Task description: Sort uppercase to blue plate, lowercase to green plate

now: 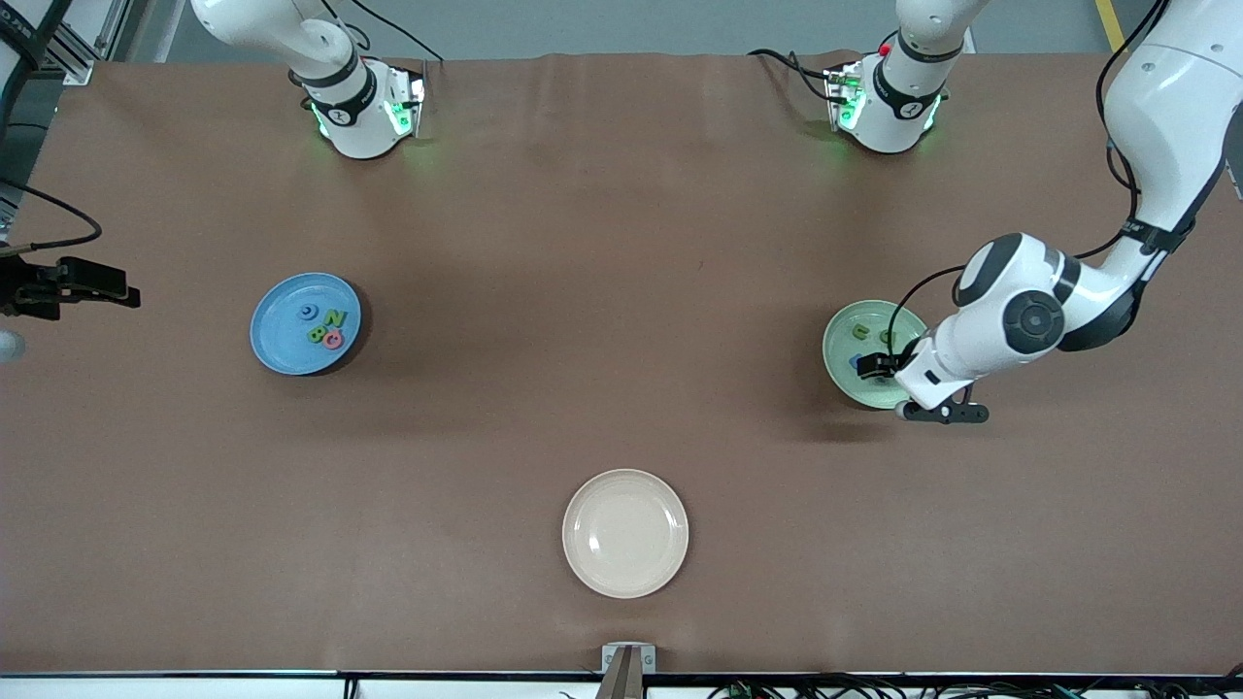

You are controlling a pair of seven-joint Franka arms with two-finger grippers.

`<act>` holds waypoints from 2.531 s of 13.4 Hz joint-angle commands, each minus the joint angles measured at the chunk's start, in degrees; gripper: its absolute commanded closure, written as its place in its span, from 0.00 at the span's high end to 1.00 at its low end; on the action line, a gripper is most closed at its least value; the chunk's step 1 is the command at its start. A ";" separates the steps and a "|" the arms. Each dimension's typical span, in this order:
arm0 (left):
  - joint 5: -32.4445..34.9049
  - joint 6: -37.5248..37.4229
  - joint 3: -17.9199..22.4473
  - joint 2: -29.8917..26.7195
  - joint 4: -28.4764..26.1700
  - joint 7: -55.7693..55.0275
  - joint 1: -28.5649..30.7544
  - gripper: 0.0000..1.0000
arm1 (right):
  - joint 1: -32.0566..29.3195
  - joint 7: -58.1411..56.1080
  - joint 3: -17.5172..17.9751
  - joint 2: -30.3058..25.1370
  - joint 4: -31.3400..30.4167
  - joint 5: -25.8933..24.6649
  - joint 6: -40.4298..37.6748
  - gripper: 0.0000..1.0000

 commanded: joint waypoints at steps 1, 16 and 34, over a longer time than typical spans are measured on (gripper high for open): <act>-11.35 -0.63 4.14 -8.42 -2.14 10.91 -2.62 0.99 | -7.13 3.62 11.70 -5.34 -0.46 -5.25 1.03 1.00; -26.86 -7.46 25.24 -27.75 -3.92 30.82 -17.39 0.99 | -34.21 10.40 46.53 -20.12 -16.36 -14.58 10.44 1.00; -31.52 -28.65 24.98 -36.21 25.09 19.65 -13.35 0.99 | -36.68 11.37 49.79 -21.78 -16.36 -14.93 10.00 1.00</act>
